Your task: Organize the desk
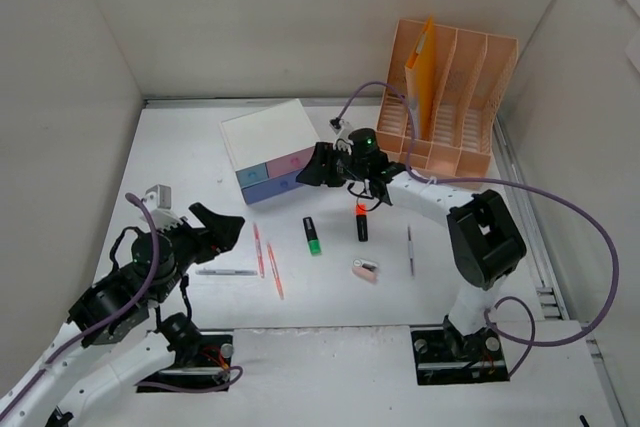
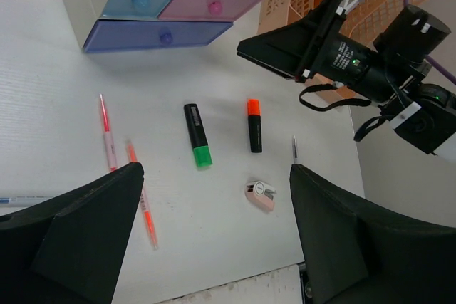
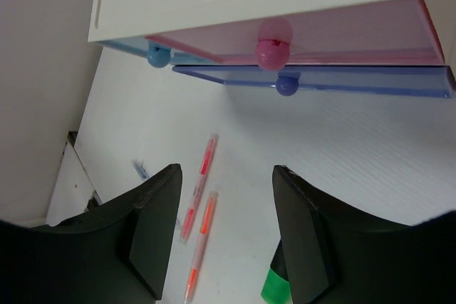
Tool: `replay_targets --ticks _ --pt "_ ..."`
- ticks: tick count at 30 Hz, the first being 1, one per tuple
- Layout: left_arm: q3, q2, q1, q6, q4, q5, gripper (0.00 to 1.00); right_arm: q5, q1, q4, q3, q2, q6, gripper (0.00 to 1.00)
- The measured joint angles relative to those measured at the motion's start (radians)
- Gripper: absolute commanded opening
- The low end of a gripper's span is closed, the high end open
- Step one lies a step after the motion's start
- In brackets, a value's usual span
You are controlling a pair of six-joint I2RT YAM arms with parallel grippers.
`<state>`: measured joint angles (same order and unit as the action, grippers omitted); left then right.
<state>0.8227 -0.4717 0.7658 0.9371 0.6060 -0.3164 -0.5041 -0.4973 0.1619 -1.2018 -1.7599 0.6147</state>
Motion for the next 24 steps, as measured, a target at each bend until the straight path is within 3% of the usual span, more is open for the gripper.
replay_targets --ticks 10,24 --pt "0.0 -0.025 0.0 0.0 -0.018 -0.004 0.8 0.129 -0.024 0.103 -0.068 -0.085 0.16 0.48" --pt "0.0 -0.072 0.0 -0.001 -0.037 0.013 0.8 0.218 -0.04 0.118 -0.085 -0.135 0.222 0.46"
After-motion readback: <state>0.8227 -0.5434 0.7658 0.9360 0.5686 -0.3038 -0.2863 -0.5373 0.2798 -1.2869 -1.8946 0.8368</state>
